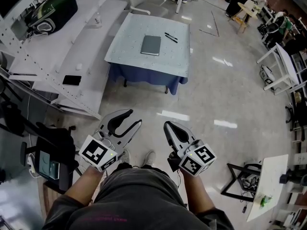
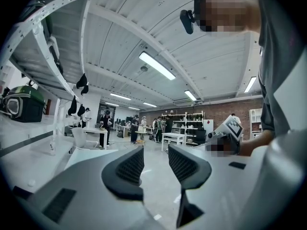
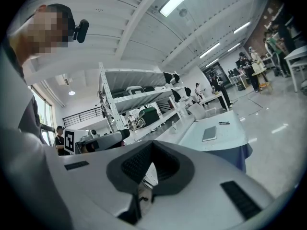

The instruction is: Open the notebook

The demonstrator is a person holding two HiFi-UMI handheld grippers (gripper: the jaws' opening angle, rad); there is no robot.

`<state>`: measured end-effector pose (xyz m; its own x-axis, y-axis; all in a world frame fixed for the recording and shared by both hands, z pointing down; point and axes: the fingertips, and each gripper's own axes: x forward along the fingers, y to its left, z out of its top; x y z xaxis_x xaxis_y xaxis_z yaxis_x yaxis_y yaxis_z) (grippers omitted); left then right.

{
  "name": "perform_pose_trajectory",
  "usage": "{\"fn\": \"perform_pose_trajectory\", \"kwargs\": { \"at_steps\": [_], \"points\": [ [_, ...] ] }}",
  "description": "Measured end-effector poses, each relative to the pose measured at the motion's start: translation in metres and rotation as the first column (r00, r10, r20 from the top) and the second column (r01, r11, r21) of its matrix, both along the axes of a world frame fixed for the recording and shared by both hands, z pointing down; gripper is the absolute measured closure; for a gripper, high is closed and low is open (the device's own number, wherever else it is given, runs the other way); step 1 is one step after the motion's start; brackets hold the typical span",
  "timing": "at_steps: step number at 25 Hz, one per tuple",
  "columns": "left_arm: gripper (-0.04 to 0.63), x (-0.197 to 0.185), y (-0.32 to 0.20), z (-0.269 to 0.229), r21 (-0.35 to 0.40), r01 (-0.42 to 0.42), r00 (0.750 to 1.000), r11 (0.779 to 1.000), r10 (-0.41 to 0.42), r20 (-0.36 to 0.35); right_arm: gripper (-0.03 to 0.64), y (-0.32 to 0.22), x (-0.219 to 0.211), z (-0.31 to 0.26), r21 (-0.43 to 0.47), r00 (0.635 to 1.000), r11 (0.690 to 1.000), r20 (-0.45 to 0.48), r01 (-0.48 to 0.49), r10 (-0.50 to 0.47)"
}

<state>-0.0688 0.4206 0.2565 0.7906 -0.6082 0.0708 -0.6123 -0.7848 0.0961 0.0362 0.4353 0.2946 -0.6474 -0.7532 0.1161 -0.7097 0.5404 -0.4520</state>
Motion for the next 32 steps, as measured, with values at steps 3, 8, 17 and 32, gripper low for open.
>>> {"fn": "perform_pose_trajectory", "kwargs": {
  "at_steps": [3, 8, 17, 32],
  "points": [
    [0.425, 0.001, -0.002, 0.001, -0.002, 0.012, 1.000, 1.000, -0.012, -0.002, 0.617, -0.001, 0.003, 0.002, -0.003, 1.000, 1.000, 0.002, 0.000, 0.000],
    [0.423, 0.009, -0.004, 0.003, -0.006, 0.030, 1.000, 1.000, -0.030, -0.005, 0.617, -0.003, 0.016, 0.006, -0.007, 1.000, 1.000, 0.003, 0.005, -0.005],
    [0.423, 0.042, -0.008, 0.011, -0.019, 0.060, 0.998, 0.998, -0.061, -0.006, 0.617, -0.007, 0.050, 0.016, -0.022, 0.999, 0.999, 0.006, 0.036, -0.035],
    [0.423, 0.072, -0.023, 0.020, -0.038, 0.092, 0.996, 0.995, -0.092, -0.004, 0.617, -0.025, 0.090, 0.031, -0.039, 0.999, 0.998, 0.008, 0.050, -0.050]
  ]
}}
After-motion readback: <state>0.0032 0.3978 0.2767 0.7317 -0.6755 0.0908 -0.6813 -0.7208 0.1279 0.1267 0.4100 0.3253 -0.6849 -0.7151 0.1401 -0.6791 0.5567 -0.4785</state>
